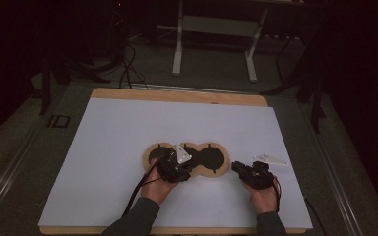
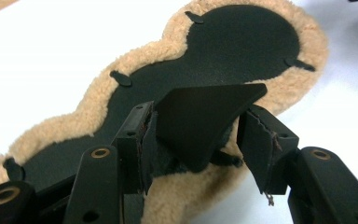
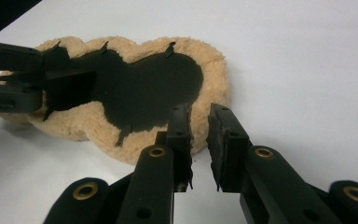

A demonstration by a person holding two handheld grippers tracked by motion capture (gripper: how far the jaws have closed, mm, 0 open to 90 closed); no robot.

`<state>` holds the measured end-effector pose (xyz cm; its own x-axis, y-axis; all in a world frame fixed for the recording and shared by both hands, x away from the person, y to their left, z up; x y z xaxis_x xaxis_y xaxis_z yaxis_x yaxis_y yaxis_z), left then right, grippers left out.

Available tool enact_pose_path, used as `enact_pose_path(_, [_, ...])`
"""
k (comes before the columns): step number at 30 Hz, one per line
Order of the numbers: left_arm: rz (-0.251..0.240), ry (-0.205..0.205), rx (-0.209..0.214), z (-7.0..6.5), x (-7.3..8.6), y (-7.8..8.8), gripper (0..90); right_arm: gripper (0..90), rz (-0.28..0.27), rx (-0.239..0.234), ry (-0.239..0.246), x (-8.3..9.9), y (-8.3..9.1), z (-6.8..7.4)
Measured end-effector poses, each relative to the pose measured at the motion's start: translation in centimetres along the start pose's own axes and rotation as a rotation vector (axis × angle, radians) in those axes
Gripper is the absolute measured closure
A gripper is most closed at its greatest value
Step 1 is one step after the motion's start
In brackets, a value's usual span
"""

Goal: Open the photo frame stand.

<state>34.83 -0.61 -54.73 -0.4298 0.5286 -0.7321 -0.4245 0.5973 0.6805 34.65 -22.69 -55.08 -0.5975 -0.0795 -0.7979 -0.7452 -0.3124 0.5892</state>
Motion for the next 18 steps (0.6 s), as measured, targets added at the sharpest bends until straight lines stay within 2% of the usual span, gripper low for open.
enact_pose_path(4, [0.022, -0.029, -0.015, 0.2, -0.1, -0.4, 48.2, 77.6, 0.002, -0.002, 0.001, 0.0, 0.0, 0.0])
enact_pose_path(7, [0.055, -0.06, -0.047, 0.3, -0.2, -0.9, 48.6, 76.6, 0.009, -0.009, 0.001, 0.1, -0.1, 0.1])
enact_pose_path(12, [0.08, -0.055, -0.057, 0.5, -0.5, -1.4, 49.6, 75.4, 0.018, -0.011, 0.004, 0.1, -0.2, 0.2])
enact_pose_path(14, [0.092, -0.075, -0.063, 0.5, -0.6, -1.7, 49.8, 74.5, 0.023, -0.014, 0.002, 0.2, -0.3, 0.2])
enact_pose_path(18, [0.104, -0.087, -0.074, 0.5, -0.7, -2.0, 50.9, 72.0, 0.029, -0.018, -0.004, 0.2, -0.4, 0.2])
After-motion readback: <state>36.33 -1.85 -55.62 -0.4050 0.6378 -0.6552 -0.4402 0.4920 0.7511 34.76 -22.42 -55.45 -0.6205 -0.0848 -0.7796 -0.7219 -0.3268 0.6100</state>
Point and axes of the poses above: each handheld gripper's, and its own axes: y roughly backward along the jaws, x roughly out of its underside, z roughly to its left, the point moved 7 cm from there along -y, roughly forward along the jaws, and after that the axes turned 13 degrees about x, right-handed, at the moved point
